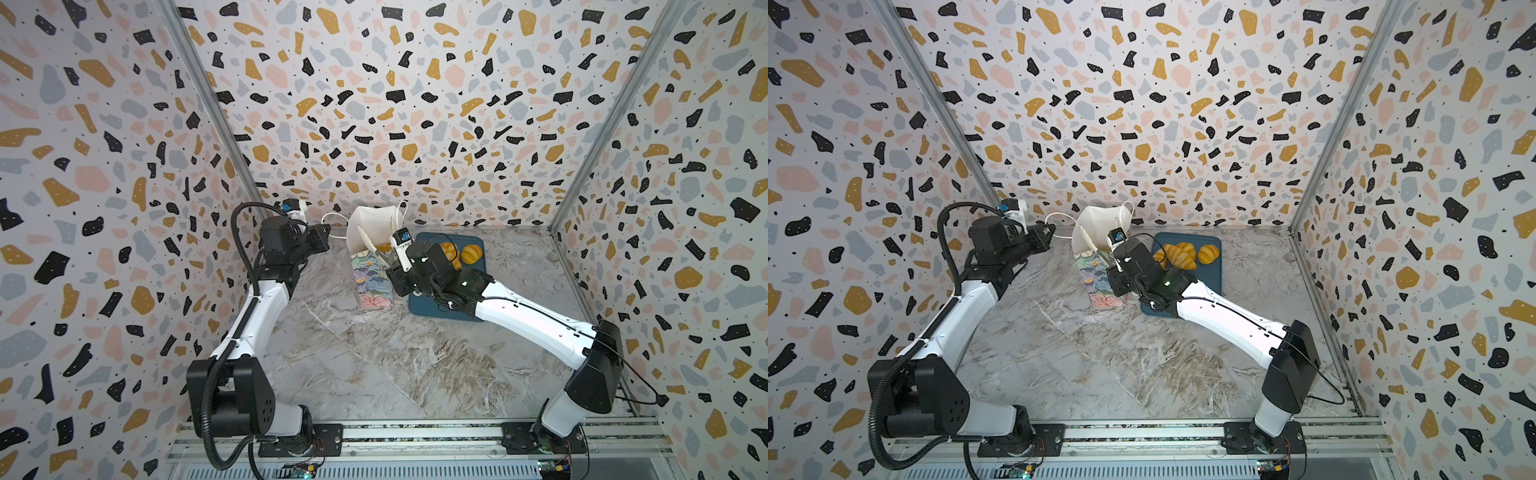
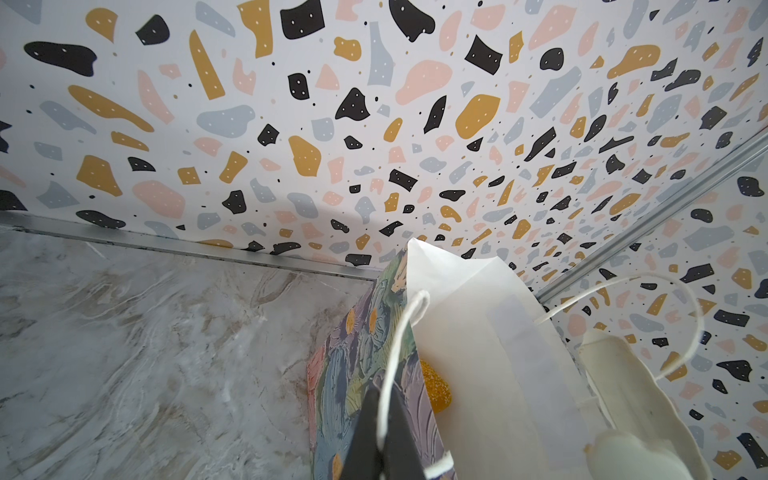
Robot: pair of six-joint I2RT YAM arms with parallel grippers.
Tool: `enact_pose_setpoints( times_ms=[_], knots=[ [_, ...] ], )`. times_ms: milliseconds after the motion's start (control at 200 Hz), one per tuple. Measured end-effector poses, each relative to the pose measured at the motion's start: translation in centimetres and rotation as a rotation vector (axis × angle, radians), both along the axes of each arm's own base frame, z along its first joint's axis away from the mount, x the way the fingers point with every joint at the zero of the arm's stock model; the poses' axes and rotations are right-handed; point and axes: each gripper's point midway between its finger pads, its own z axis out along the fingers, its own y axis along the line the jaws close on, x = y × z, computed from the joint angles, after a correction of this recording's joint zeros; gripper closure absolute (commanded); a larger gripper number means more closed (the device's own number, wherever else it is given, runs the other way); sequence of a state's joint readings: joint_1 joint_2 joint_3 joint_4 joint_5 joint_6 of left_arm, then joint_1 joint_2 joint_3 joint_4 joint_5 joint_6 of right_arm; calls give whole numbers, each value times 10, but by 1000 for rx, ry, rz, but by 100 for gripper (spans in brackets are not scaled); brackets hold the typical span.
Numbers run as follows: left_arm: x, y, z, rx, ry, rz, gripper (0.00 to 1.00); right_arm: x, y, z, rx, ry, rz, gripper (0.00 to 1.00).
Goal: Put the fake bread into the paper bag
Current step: 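Open the tongs with the right gripper to drop the bun into the bag, then move the open tongs with the right gripper back over the teal tray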
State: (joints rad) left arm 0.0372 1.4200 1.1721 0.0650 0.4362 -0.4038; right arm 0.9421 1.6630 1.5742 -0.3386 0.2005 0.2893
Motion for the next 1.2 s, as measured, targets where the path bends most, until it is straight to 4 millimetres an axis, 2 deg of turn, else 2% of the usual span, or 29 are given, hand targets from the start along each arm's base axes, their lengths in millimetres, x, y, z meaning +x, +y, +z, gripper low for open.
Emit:
enact_pose_setpoints(
  times_ms=[205, 461, 596, 1196],
  knots=[
    [0, 0, 0, 0, 0, 0, 100, -5, -6, 9, 13, -27, -9, 49],
    [0, 0, 0, 0, 0, 1, 100, -22, -19, 50, 91, -100, 6, 49],
    [0, 0, 0, 0, 0, 1, 100, -29, -29, 60, 111, -123, 9, 48],
    [0, 0, 0, 0, 1, 0, 100, -49, -83, 43, 25, -190, -39, 45]
  ],
)
